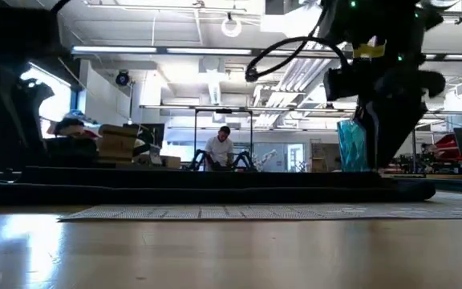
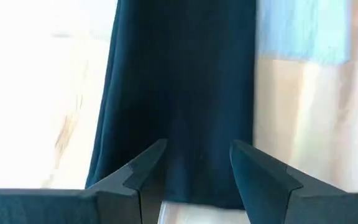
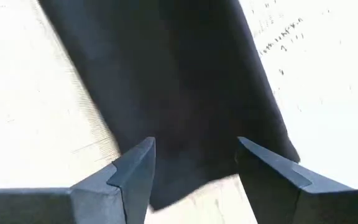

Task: Set table place
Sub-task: Fold the black table napkin

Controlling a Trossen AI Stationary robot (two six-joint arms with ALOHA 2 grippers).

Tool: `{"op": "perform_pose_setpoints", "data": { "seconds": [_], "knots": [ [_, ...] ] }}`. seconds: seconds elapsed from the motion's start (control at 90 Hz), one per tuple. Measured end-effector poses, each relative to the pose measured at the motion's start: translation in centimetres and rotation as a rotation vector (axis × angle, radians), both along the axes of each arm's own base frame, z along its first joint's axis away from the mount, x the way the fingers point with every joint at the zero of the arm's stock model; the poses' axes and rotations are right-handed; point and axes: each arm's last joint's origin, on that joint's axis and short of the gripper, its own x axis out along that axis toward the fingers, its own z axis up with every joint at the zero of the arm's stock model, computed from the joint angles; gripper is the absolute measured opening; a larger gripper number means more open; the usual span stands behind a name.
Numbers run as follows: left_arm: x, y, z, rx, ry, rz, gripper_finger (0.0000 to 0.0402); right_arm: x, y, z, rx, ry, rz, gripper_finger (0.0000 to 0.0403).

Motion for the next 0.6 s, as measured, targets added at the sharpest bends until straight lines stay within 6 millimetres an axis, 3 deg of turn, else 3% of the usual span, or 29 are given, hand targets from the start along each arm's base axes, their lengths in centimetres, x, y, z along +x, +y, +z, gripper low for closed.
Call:
{"op": "perform_pose_setpoints", "data": {
  "seconds": [0.156,0.311,0.456,0.6],
  "knots": [
    [2.1,0.4,1.8,0.049,-0.138,0.005,0.0156,-1.4,0.3,1.5,0.057,-0.044,-0.119,0.0201],
    [5.2,2.6,2.4,0.018,-0.221,-0.046,0.0156,-3.9,0.1,1.9,0.129,-0.152,-0.233,0.0201],
    [7.8,4.7,1.6,0.083,-0.247,-0.116,0.0156,-5.8,-0.2,-0.2,0.227,-0.274,-0.386,0.0201],
    [10.0,5.9,-0.5,0.024,-0.241,-0.169,0.0156,-7.1,-0.4,-3.6,0.305,-0.319,-0.532,0.0201]
  ]
}}
